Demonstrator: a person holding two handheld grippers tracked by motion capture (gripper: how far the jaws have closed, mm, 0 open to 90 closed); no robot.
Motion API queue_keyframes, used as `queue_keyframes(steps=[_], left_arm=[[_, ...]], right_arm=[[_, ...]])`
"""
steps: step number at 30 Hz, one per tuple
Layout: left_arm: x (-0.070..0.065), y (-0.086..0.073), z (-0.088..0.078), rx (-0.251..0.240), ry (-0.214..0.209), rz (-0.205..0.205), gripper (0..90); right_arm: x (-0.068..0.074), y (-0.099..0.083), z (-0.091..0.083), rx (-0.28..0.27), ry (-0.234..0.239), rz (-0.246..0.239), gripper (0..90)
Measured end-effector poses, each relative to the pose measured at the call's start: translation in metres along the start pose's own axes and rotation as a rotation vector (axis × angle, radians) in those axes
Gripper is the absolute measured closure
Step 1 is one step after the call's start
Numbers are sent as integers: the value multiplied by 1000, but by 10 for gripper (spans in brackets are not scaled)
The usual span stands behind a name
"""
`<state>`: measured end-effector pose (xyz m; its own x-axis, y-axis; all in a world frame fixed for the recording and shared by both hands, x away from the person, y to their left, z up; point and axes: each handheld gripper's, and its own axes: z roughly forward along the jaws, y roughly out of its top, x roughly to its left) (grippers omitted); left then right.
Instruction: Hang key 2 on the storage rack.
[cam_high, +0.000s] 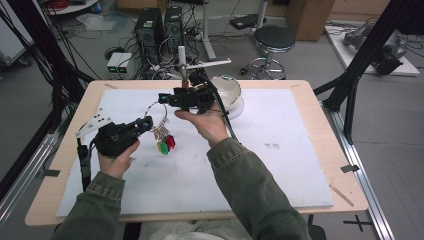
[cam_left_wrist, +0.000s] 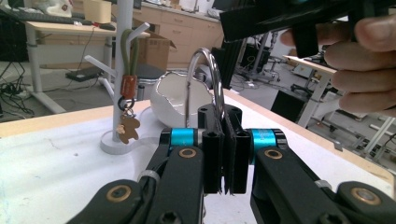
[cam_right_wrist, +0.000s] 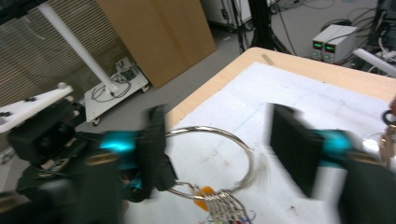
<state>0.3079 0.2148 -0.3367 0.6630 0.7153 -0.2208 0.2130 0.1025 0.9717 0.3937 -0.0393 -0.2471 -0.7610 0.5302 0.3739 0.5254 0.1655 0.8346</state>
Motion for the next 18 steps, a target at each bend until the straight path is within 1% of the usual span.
queue_keyframes(steps=[1, 2, 3, 4, 6, 8, 9, 11, 13, 15, 18], left_arm=[[1, 0, -1, 6, -2, -6, 871], [2, 0, -1, 10, 2, -3, 871], [3, 0, -2, 6, 9, -4, 871], [3, 1, -3, 5, 14, -5, 871], [5, 2, -6, -7, 27, -14, 871], [6, 3, -9, -21, 53, -15, 871], [7, 4, -10, -25, 63, -12, 871], [9, 5, -13, -32, 74, -15, 871], [12, 6, -15, -35, 83, -21, 870], [15, 7, -16, -37, 91, -29, 870], [16, 8, -16, -27, 113, -9, 870]], right_arm=[[-2, -1, -1, -5, -4, -3, 222], [-5, -3, -3, -20, -18, -5, 153], [-7, -4, -4, -29, -30, -7, 115], [-9, -7, -5, -35, -46, -7, 101], [-14, -11, -10, -56, -68, -13, 101], [-19, -13, -16, -85, -121, -21, 101], [-21, -14, -19, -94, -138, -23, 101], [-26, -15, -25, -105, -153, -34, 101], [-29, -18, -30, -122, -178, -46, 101], [-30, -21, -36, -126, -206, -69, 100], [-32, -26, -45, -124, -241, -93, 100]])
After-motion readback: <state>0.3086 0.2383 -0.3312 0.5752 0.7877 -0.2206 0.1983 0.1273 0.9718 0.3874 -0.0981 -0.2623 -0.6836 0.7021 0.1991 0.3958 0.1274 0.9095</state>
